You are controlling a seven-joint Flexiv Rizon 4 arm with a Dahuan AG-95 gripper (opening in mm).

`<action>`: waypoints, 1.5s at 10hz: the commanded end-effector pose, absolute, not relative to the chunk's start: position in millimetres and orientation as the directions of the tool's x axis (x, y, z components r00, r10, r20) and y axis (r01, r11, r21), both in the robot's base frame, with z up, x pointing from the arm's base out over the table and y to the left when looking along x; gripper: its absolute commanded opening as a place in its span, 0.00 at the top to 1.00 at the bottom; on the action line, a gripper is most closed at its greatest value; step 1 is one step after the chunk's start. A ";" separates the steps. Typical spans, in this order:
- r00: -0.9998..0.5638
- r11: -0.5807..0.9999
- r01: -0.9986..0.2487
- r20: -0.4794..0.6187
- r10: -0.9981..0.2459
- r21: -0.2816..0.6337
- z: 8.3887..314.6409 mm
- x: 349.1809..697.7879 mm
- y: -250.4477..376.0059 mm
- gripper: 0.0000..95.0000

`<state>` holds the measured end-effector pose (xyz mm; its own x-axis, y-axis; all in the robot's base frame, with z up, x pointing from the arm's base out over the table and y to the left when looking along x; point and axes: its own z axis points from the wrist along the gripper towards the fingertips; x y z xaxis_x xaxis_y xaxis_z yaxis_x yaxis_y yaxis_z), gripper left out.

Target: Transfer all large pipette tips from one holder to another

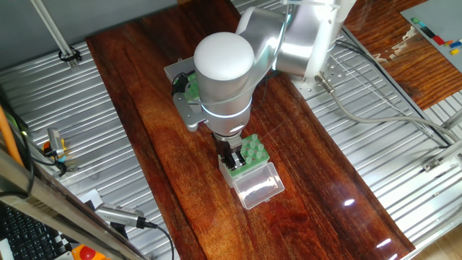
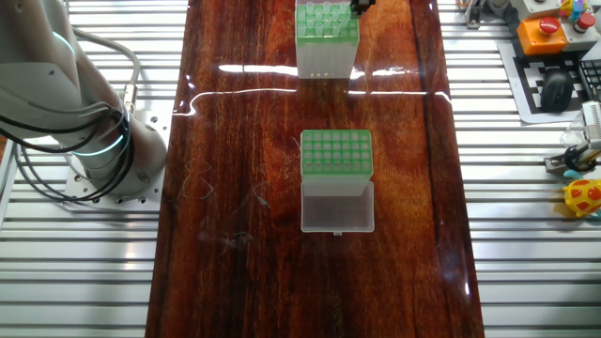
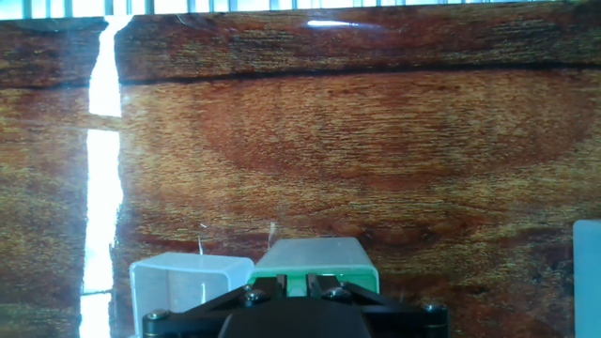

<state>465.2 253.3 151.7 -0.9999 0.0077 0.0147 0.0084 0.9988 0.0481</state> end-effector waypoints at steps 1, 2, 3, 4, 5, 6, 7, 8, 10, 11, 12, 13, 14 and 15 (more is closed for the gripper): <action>-1.000 0.999 0.008 0.014 0.008 0.048 151.1 465.4 253.1 1.00; -1.000 0.999 0.008 0.014 0.008 0.048 151.1 465.4 253.1 1.00; -1.000 0.999 0.008 0.014 0.008 0.048 151.1 465.4 253.1 1.00; -1.000 0.999 0.008 0.014 0.008 0.048 151.1 465.4 253.1 1.00; -1.000 0.999 0.008 0.014 0.008 0.048 151.1 465.4 253.1 1.00; -1.000 0.999 0.008 0.014 0.008 0.048 151.1 465.4 253.1 1.00; -1.000 0.999 0.008 0.014 0.008 0.048 151.1 465.4 253.1 1.00; -1.000 0.999 0.008 0.014 0.008 0.048 151.1 465.4 253.1 1.00; -0.999 0.999 0.012 0.035 0.011 0.044 179.5 470.5 261.0 1.00; -0.999 0.999 0.012 0.036 0.010 0.043 179.5 470.6 261.0 1.00; -0.999 0.999 0.012 0.035 0.011 0.043 179.4 470.6 261.0 1.00; -0.999 0.999 0.012 0.035 0.011 0.043 179.2 470.7 260.9 1.00; -0.999 0.999 0.012 0.035 0.011 0.044 179.4 470.7 261.0 1.00; -0.999 0.999 0.012 0.035 0.011 0.043 179.7 470.6 261.0 1.00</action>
<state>471.6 261.5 176.9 -0.9995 0.0122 0.0292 0.0135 0.9990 0.0434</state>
